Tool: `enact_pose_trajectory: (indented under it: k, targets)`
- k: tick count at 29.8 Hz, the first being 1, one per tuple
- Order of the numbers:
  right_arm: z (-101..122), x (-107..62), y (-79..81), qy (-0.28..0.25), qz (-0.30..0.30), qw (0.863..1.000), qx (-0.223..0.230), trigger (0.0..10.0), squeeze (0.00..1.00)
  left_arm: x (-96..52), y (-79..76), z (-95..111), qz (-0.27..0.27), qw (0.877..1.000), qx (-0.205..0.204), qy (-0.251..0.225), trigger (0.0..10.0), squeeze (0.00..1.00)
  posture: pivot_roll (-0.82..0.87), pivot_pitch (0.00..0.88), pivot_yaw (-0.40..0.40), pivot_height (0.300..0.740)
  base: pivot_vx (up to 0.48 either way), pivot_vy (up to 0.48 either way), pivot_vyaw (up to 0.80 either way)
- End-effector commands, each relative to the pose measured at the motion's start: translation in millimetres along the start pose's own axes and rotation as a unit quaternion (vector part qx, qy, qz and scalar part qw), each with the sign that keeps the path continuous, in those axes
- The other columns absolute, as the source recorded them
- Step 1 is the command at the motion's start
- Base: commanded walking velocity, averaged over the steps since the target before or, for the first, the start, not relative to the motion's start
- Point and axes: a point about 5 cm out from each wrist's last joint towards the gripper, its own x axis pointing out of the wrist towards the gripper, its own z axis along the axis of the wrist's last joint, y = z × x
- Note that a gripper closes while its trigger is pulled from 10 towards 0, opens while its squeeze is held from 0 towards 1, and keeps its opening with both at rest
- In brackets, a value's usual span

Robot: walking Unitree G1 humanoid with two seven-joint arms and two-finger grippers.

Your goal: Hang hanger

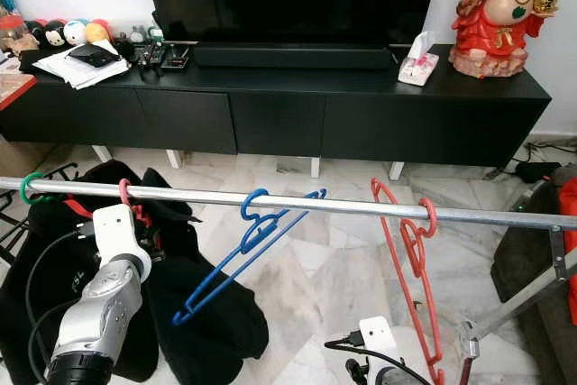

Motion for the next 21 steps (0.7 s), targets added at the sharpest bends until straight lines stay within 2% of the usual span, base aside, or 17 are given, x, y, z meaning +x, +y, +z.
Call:
enact_pose_trajectory:
  k: [1,21]
  targets:
    - [0.5,0.3,1.7,-0.003,0.002,1.0,0.001,10.0,0.0,0.4,3.8,-3.1,0.005,1.0,0.005,0.005,0.0,0.0,-0.03,0.001,0.019,0.74,0.0,0.0,0.0]
    - [0.7,0.4,1.7,-0.001,0.002,1.0,-0.004,10.0,0.0,-6.7,0.5,-6.0,-0.018,1.0,0.02,-0.003,0.0,0.0,-0.02,0.003,0.019,0.74,0.0,0.0,0.0]
